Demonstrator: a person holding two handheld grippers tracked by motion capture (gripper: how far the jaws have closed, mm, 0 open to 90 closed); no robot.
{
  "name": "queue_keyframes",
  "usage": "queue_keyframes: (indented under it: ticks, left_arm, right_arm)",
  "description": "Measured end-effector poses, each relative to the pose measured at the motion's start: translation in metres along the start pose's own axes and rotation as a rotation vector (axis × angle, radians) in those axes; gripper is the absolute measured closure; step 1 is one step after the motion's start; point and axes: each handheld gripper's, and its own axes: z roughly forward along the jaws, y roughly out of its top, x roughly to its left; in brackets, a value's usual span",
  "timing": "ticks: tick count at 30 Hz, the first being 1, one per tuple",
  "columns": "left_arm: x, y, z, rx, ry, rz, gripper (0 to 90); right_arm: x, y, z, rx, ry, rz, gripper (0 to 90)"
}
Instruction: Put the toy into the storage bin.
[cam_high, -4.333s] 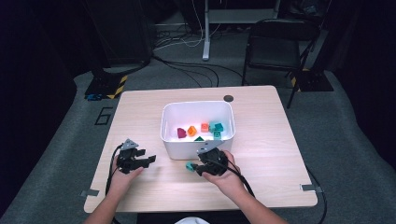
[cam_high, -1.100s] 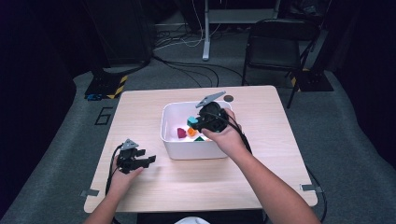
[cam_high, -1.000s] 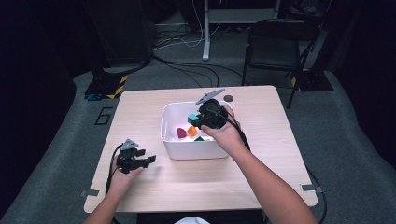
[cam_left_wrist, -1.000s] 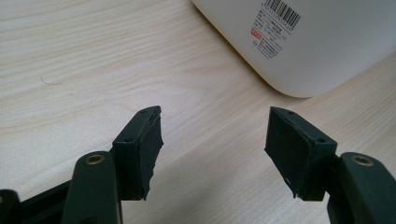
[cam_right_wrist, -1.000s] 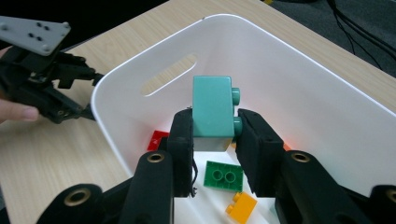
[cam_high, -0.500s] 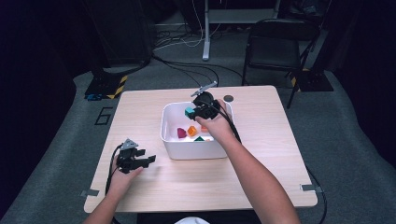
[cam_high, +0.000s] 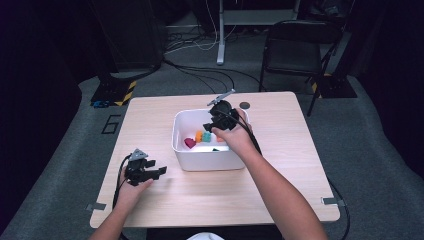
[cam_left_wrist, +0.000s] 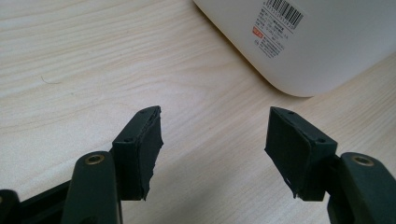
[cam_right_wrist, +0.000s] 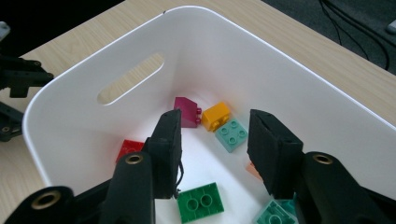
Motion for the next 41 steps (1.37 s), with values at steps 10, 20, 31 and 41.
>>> queue_keyframes:
  ticks: [10, 20, 31, 41]
  left_arm:
    - [-0.001, 0.0, 0.0, 0.008, 0.002, -0.002, 35.8]
    - [-0.001, 0.0, 0.0, 0.008, 0.006, -0.004, 35.7]
    - [-0.003, 0.0, 0.002, 0.011, 0.007, -0.002, 35.7]
    - [-0.001, -0.001, 0.002, 0.008, 0.009, -0.011, 35.5]
  right_arm:
    - [0.011, -0.022, -0.036, -0.024, 0.023, -0.018, 46.4]
    - [0.029, -0.049, -0.073, -0.096, 0.063, -0.046, 43.2]
    - [0.046, -0.079, -0.094, -0.129, 0.082, -0.064, 43.3]
    - [0.051, -0.118, -0.087, -0.122, 0.078, -0.033, 43.3]
